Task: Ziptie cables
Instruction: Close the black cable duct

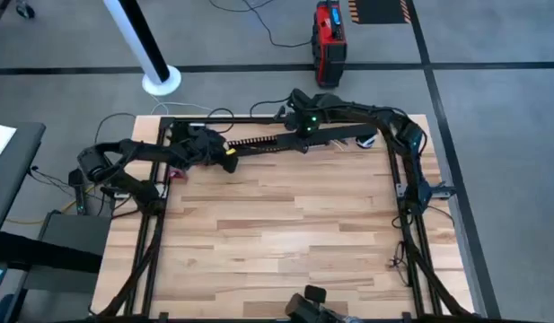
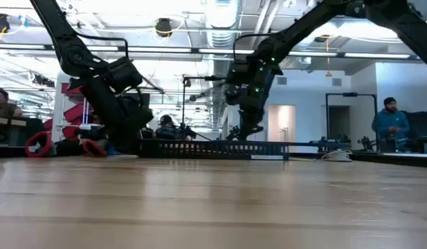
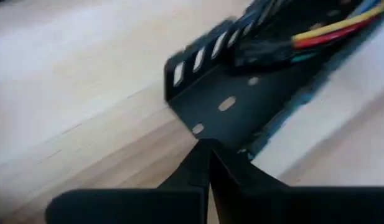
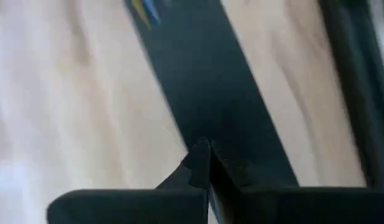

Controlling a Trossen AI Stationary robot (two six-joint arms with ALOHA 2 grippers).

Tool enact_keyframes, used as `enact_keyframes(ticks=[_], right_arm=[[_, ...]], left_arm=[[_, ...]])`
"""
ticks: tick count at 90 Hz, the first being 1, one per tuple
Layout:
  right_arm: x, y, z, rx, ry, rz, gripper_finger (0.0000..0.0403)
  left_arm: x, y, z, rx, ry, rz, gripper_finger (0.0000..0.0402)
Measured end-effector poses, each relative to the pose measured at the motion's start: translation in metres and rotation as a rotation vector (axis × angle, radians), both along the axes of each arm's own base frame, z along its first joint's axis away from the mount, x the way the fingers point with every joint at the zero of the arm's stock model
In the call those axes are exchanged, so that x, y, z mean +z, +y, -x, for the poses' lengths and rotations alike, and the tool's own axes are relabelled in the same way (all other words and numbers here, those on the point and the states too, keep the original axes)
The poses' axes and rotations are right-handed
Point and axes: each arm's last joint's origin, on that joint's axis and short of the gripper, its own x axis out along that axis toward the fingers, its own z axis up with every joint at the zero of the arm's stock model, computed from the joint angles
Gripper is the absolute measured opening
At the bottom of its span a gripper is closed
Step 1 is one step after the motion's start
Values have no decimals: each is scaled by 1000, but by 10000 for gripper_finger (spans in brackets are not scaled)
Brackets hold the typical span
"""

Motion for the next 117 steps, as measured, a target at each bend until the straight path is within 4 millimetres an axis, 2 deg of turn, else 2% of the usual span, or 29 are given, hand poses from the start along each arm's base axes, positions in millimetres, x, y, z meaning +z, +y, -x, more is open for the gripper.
enact_keyframes(ticks=[11,32,47,67,97,117], right_arm=[[8,9,-10,107,-96,-45,0],[1,35,-25,255,-103,-9,0],[4,33,-31,243,-139,53,0],[-21,31,-37,229,-82,40,0],[-15,20,-38,155,-111,68,0],[-24,17,-45,143,-76,54,0]], left_arm=[[-2,0,2,9,22,3,0],[-2,0,3,19,34,-2,0],[-2,0,3,20,37,-2,0],[-3,0,3,22,41,-2,0],[-3,0,4,23,42,-1,0],[-3,-1,4,20,44,-4,0]])
